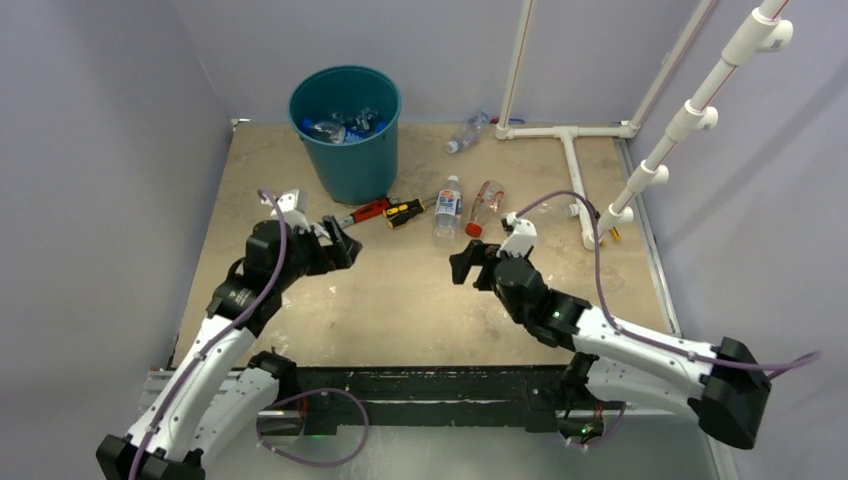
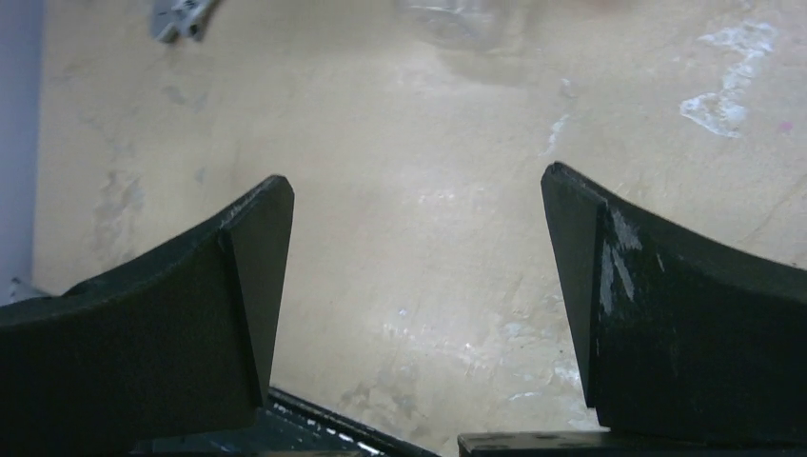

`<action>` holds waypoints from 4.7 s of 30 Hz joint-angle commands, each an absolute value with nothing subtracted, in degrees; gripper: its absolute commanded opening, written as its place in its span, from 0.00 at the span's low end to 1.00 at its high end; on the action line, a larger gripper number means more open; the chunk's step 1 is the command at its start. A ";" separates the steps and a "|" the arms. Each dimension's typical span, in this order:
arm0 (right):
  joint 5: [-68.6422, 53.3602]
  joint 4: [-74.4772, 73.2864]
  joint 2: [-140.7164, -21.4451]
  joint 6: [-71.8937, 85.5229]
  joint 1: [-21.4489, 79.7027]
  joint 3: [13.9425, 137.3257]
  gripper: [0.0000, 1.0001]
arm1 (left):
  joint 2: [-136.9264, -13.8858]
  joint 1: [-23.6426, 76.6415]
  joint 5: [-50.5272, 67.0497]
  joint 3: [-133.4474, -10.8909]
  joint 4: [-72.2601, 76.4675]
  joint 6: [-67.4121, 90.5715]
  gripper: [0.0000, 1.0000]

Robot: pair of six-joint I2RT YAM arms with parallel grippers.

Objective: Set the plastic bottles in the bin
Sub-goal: Pick up the plastic bottle at the center of the board.

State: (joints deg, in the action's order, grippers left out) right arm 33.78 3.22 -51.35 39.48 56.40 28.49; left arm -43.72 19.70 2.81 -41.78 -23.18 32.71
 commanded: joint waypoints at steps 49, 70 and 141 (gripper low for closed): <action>27.60 8.67 -105.66 29.09 39.58 58.92 0.63 | -24.93 19.86 8.77 -38.23 -28.39 38.51 0.95; 8.66 24.59 -54.09 21.93 53.78 30.06 0.46 | -27.00 19.86 16.86 -31.65 -14.02 41.51 0.94; -12.53 46.63 -31.14 30.77 53.80 5.80 0.65 | -54.03 47.14 21.45 -39.12 36.31 41.40 0.00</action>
